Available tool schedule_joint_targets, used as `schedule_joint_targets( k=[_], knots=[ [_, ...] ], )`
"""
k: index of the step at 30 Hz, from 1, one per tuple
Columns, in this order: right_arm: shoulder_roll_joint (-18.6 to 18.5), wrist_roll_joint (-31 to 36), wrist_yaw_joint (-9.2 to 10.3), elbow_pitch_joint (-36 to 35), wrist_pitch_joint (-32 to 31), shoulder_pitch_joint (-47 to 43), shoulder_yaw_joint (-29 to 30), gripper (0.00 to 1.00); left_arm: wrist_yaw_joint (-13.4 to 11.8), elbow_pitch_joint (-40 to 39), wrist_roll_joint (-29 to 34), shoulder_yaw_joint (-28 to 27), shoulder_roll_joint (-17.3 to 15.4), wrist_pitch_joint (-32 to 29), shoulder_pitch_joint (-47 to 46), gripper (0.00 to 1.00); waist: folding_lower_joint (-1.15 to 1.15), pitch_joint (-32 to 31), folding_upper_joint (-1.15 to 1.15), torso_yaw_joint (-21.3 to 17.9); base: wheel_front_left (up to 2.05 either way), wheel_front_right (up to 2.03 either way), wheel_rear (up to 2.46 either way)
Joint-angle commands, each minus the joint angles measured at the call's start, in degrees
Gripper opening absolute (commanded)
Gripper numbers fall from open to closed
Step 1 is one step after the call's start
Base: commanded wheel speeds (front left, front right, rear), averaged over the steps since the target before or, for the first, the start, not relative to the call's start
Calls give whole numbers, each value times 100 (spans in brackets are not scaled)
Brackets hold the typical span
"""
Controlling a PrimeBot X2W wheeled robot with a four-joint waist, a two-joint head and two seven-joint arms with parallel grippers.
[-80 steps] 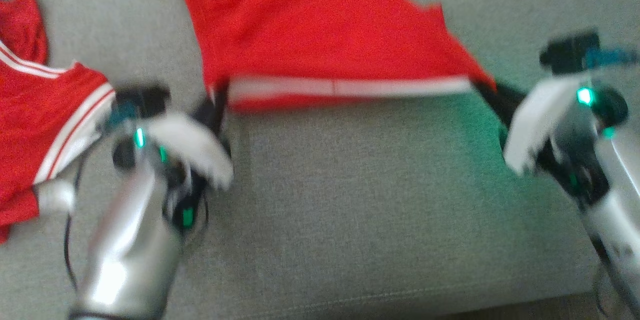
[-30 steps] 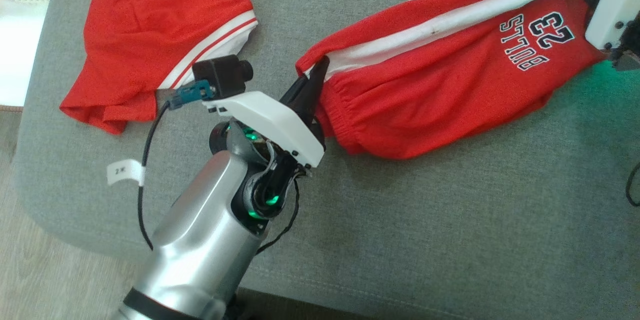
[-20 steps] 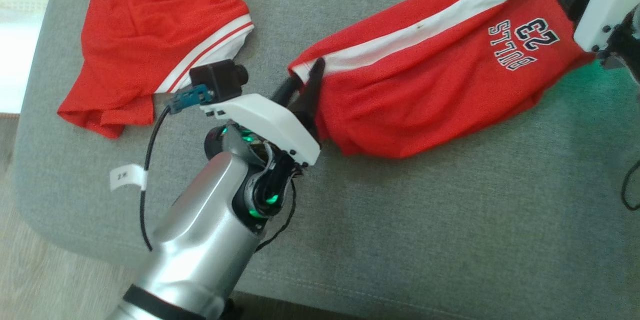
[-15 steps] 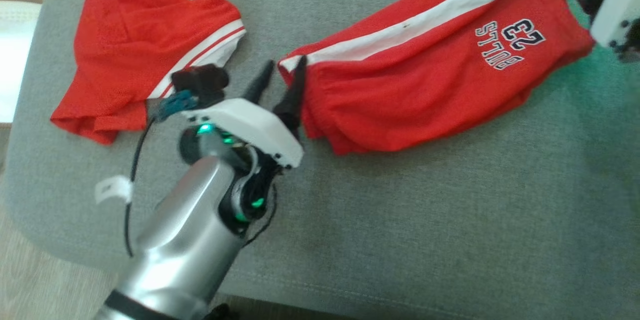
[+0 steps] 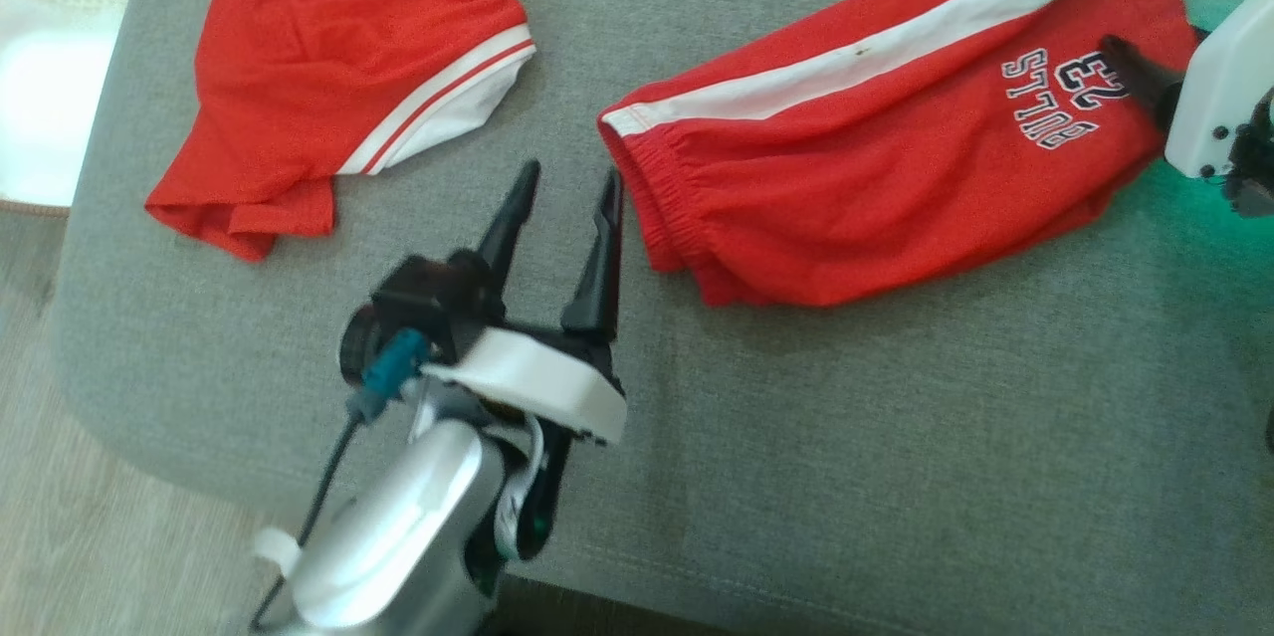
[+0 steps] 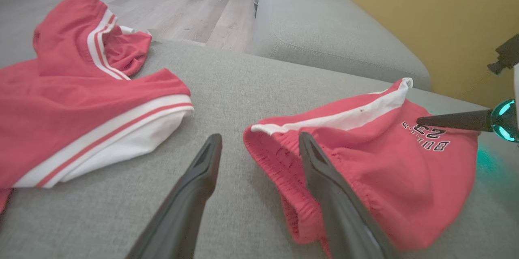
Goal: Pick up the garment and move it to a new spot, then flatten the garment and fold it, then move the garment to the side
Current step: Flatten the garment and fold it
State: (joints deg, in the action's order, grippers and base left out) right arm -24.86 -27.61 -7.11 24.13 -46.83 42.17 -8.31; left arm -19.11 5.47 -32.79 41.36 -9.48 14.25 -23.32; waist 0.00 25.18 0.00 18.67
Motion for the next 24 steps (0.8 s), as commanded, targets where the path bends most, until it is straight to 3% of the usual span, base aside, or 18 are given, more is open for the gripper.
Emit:
schedule_joint_targets(
  k=[1, 6, 7, 8, 17, 24],
  knots=[
    [12, 139, -37, -125, -90, 22, -5, 100, 17, -215, 56, -138, -114, 55, 84, 100, 0, 26, 0, 44, 0, 0, 0],
    [58, 422, -37, -19, -332, -36, -76, 99, 182, -262, 220, -122, -62, 70, 335, 100, 0, 12, 0, 116, 0, 0, 0],
    [78, 443, -37, -19, -367, -60, -98, 57, 227, -255, 239, -131, -57, 71, 375, 100, 0, 9, 0, 113, 0, 0, 0],
    [117, 445, -37, -20, -378, -82, -92, 2, 268, -256, 236, -159, -35, 72, 417, 100, 0, 5, 0, 104, 0, 0, 0],
    [781, -13, -37, -176, -58, -201, 545, 0, 419, -447, 536, -656, 24, 73, 730, 100, 0, -132, 0, -328, 0, 0, 0],
    [711, -300, -37, -537, -10, -720, 998, 0, 547, -517, 830, -1058, -117, 74, 1111, 100, 0, -418, 0, -752, 0, 0, 0]
  ],
)
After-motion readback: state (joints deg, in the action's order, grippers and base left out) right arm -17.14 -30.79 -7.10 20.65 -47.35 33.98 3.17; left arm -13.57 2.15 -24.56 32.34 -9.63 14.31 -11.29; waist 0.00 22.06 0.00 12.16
